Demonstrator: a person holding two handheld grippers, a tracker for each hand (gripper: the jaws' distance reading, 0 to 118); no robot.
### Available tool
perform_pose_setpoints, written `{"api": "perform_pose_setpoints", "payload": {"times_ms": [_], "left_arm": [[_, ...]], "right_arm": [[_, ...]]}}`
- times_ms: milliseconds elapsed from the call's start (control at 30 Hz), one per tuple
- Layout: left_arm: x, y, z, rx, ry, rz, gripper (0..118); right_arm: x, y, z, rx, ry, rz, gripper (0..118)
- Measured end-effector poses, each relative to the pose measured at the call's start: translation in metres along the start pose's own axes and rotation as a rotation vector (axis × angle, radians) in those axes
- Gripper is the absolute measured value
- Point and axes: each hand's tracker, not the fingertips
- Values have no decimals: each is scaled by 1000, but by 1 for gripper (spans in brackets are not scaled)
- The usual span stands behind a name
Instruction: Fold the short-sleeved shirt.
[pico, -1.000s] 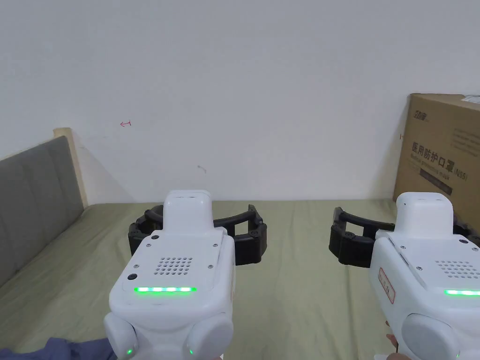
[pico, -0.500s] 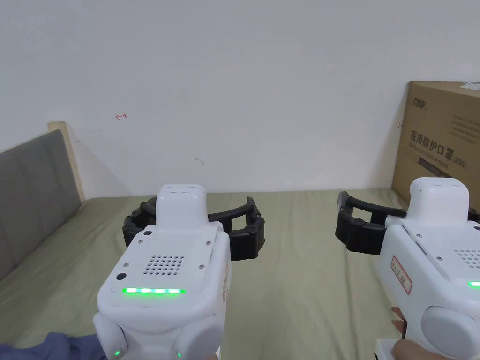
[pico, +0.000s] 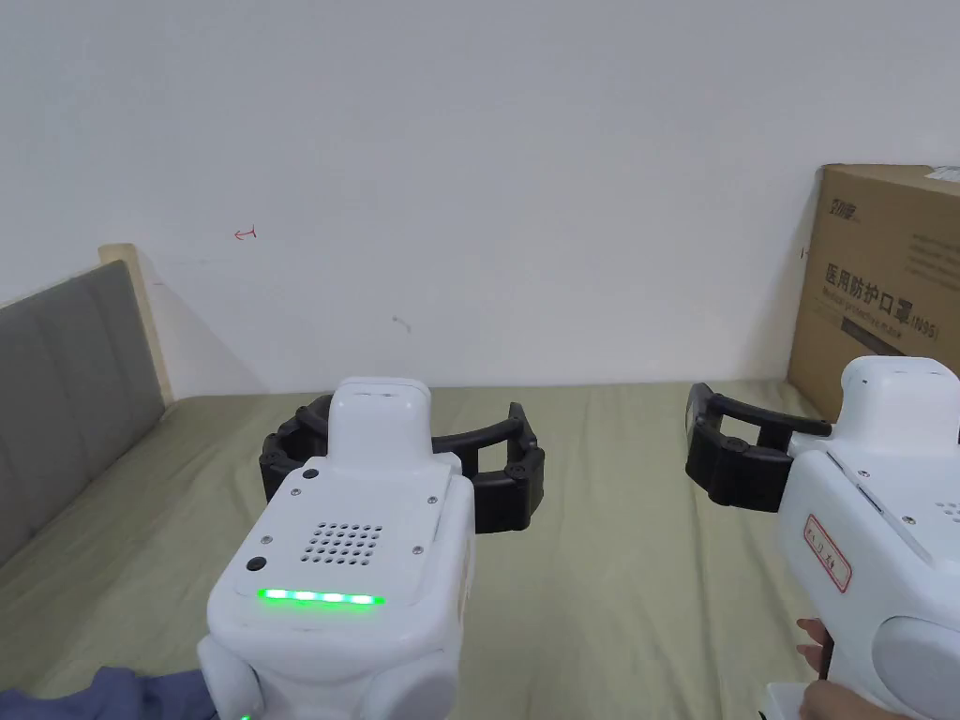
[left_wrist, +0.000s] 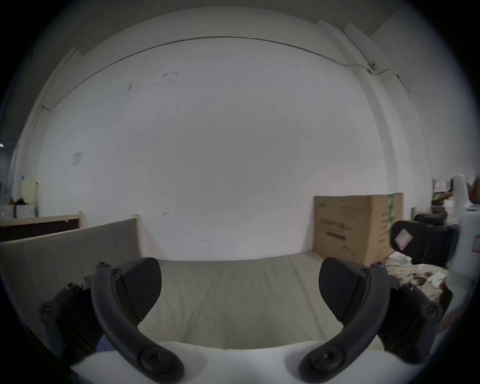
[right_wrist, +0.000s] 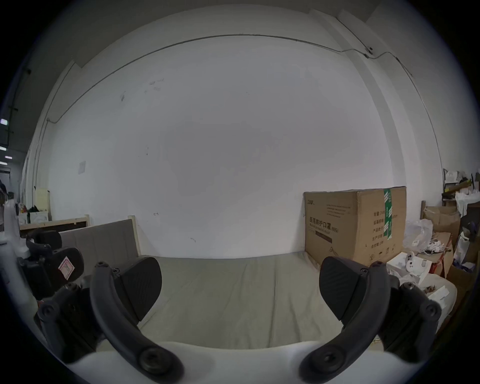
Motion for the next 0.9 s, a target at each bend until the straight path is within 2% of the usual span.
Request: {"api": "perform_pose_setpoints", "payload": {"times_ms": [33, 233, 600, 900], "left_arm": [[-3, -2, 0, 28, -58, 29, 118], [-3, -1, 1, 21, -27, 48, 118], [-2, 2, 2, 28, 10, 18, 118], [-8, 0, 1, 9, 23, 61, 118]], "right_arm": [[-1, 0, 0, 0, -5, 2, 118], [-4, 1, 1, 7, -7, 38, 118], [-7, -1, 2, 5, 2, 32, 118], [-11, -6, 2, -2, -8, 57, 118]]}}
